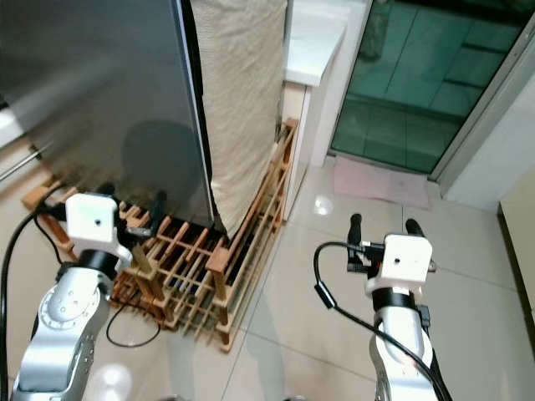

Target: Restocking fridge

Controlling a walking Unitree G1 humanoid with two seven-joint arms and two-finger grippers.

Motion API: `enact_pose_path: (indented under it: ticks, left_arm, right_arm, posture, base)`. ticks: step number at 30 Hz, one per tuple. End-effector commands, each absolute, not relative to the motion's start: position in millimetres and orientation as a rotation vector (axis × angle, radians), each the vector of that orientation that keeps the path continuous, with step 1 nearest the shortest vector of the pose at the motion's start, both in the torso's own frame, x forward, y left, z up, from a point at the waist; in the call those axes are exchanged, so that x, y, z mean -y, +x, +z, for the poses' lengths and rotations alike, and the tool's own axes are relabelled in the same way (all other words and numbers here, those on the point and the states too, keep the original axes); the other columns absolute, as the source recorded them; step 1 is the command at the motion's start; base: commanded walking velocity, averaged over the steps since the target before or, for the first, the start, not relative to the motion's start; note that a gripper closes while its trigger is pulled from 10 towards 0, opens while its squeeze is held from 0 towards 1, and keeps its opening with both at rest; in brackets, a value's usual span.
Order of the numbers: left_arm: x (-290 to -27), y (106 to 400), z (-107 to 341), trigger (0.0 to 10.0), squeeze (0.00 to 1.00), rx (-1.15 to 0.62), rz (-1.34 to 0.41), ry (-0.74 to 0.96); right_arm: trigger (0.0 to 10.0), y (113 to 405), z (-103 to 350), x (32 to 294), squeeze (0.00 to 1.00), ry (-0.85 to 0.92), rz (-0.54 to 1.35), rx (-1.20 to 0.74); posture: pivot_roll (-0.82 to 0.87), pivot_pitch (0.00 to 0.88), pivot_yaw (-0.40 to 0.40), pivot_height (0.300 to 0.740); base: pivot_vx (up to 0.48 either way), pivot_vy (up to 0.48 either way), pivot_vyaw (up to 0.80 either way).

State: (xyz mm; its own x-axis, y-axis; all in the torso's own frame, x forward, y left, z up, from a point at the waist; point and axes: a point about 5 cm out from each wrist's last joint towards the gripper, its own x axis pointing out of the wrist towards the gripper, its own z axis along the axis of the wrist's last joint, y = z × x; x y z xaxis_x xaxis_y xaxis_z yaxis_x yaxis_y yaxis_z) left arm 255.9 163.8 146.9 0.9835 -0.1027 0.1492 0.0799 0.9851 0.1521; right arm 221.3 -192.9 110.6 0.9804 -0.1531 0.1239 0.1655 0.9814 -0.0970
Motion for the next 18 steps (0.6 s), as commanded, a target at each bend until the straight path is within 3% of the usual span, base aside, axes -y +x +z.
enact_pose_path:
  ticks: [1, 9, 18]
  left_arm:
    - [-157, 254, 153, 10.0, 0.00, 0.185, -0.133, 0.166]
    - [-156, 242, 148, 10.0, 0.00, 0.138, -0.218, 0.143]
    - [-150, 241, 158, 10.0, 0.00, 0.178, -0.253, 0.089]
  right_arm:
    - [10.0, 218, 118, 194, 0.00, -0.120, -0.154, 0.141]
    - [10.0, 202, 106, 200, 0.00, -0.116, -0.165, 0.071]
    - [10.0, 206, 108, 197, 0.00, -0.142, -0.120, 0.092]
  posture:
    - [0.00, 0.000, -0.025, 0.740]
    - [0.00, 0.000, -0.024, 0.740]
    - [0.00, 0.000, -0.027, 0.740]
  base:
    - [0.000, 0.000, 0.00]
    - [0.000, 0.000, 0.00]
    - [0.068, 0.000, 0.00]
